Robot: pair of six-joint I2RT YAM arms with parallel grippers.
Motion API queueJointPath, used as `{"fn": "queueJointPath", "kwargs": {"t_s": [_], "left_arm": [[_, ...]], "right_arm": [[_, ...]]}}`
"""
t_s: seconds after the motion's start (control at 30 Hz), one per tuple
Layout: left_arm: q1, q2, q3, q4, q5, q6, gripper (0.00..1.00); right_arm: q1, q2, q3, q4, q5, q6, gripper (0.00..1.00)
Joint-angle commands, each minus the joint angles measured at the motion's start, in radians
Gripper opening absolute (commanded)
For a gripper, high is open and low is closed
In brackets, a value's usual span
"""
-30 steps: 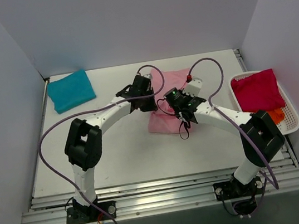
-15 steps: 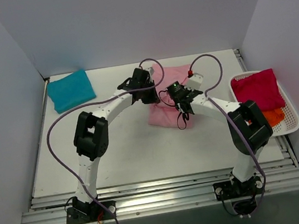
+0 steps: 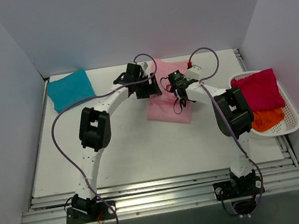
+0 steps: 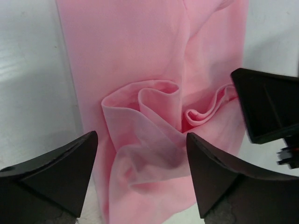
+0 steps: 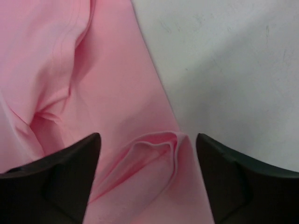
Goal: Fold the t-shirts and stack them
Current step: Fold the tshirt
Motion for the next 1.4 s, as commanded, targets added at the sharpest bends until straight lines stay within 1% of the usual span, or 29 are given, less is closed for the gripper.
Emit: {"fn": "queueJointPath", "kwargs": {"t_s": [0.0, 0.03, 0.07, 0.1, 0.2, 0.3, 0.33, 0.37, 0.4, 0.43, 0.47, 0.5, 0.53, 0.57, 0.6, 0.63, 0.67, 0.7, 0.73, 0.77, 0.83, 0.9, 1.03, 1.13, 1.27, 1.37], "left_arm": [[0.019, 0.035, 0.073, 0.019, 0.063, 0.004, 0.87], [0.025, 0.039, 0.081, 0.033, 0.07, 0.002, 0.93], [0.03, 0.042, 0.083, 0.041, 0.079, -0.002, 0.95], [0.033, 0.044, 0.086, 0.044, 0.083, -0.004, 0.95], [0.047, 0.035, 0.09, 0.045, 0.085, -0.01, 0.96], [0.066, -0.029, 0.025, 0.051, 0.051, -0.012, 0.96], [0.08, -0.095, -0.014, 0.079, 0.015, -0.018, 0.96], [0.088, -0.135, -0.111, 0.1, -0.004, -0.028, 0.96], [0.094, -0.182, -0.168, 0.146, -0.028, -0.035, 0.96], [0.096, -0.277, -0.227, 0.166, -0.086, -0.041, 0.97], [0.094, -0.324, -0.35, 0.191, -0.12, -0.051, 0.97], [0.091, -0.376, -0.417, 0.217, -0.148, -0.056, 0.97], [0.088, -0.466, -0.483, 0.267, -0.197, -0.065, 0.97], [0.077, -0.505, -0.547, 0.292, -0.222, -0.085, 0.97], [0.071, -0.543, -0.66, 0.33, -0.248, -0.094, 0.97], [0.067, -0.603, -0.708, 0.343, -0.287, -0.107, 0.97], [0.06, -0.626, -0.751, 0.353, -0.317, -0.128, 0.97], [0.047, -0.648, -0.817, 0.361, -0.329, -0.137, 0.97], [0.037, -0.678, -0.848, 0.384, -0.341, -0.144, 0.97], [0.027, -0.689, -0.871, 0.396, -0.354, -0.153, 0.97], [-0.007, -0.695, -0.914, 0.422, -0.36, -0.159, 0.97], [-0.039, -0.677, -0.927, 0.45, -0.355, -0.167, 0.97], [-0.071, -0.573, -0.895, 0.456, -0.305, -0.17, 0.97], [-0.09, -0.524, -0.862, 0.498, -0.297, -0.177, 0.96], [-0.095, -0.494, -0.856, 0.508, -0.269, -0.197, 0.95], [-0.096, -0.488, -0.865, 0.51, -0.28, -0.22, 0.95]], "right_arm": [[-0.018, -0.007, 0.073, -0.015, 0.024, -0.039, 0.88], [-0.026, -0.015, 0.075, 0.0, 0.025, -0.046, 0.92], [-0.03, -0.035, 0.074, 0.005, 0.025, -0.057, 0.96], [-0.033, -0.045, 0.073, 0.009, 0.025, -0.063, 0.98], [-0.043, -0.116, 0.061, 0.008, 0.056, -0.082, 0.99], [-0.043, -0.22, 0.031, -0.003, 0.073, -0.083, 0.99], [-0.04, -0.281, -0.006, -0.007, 0.07, -0.08, 0.99], [-0.03, -0.315, -0.029, -0.009, 0.059, -0.076, 0.99], [-0.024, -0.346, -0.057, -0.011, 0.053, -0.069, 0.99], [-0.014, -0.413, -0.124, -0.004, 0.045, -0.06, 0.99], [-0.001, -0.447, -0.159, 0.002, 0.038, -0.053, 0.99], [0.026, -0.476, -0.199, 0.005, 0.038, -0.043, 0.99], [0.045, -0.533, -0.279, 0.017, 0.036, -0.027, 0.99], [0.06, -0.561, -0.32, 0.025, 0.033, -0.017, 0.99], [0.089, -0.585, -0.362, 0.034, 0.022, -0.01, 0.99], [0.103, -0.629, -0.405, 0.06, 0.012, 0.012, 0.99], [0.112, -0.648, -0.481, 0.065, 0.001, 0.021, 0.99], [0.123, -0.66, -0.514, 0.101, -0.013, 0.027, 0.99], [0.141, -0.682, -0.546, 0.127, -0.039, 0.036, 0.99], [0.148, -0.687, -0.592, 0.137, -0.045, 0.052, 0.99], [0.16, -0.69, -0.632, 0.17, -0.056, 0.062, 0.99], [0.161, -0.687, -0.664, 0.193, -0.054, 0.073, 0.99], [0.165, -0.673, -0.68, 0.206, -0.045, 0.086, 0.98], [0.166, -0.662, -0.671, 0.203, -0.038, 0.086, 0.98], [0.166, -0.654, -0.672, 0.2, -0.024, 0.084, 0.98], [0.166, -0.647, -0.683, 0.215, -0.019, 0.087, 0.98]]}}
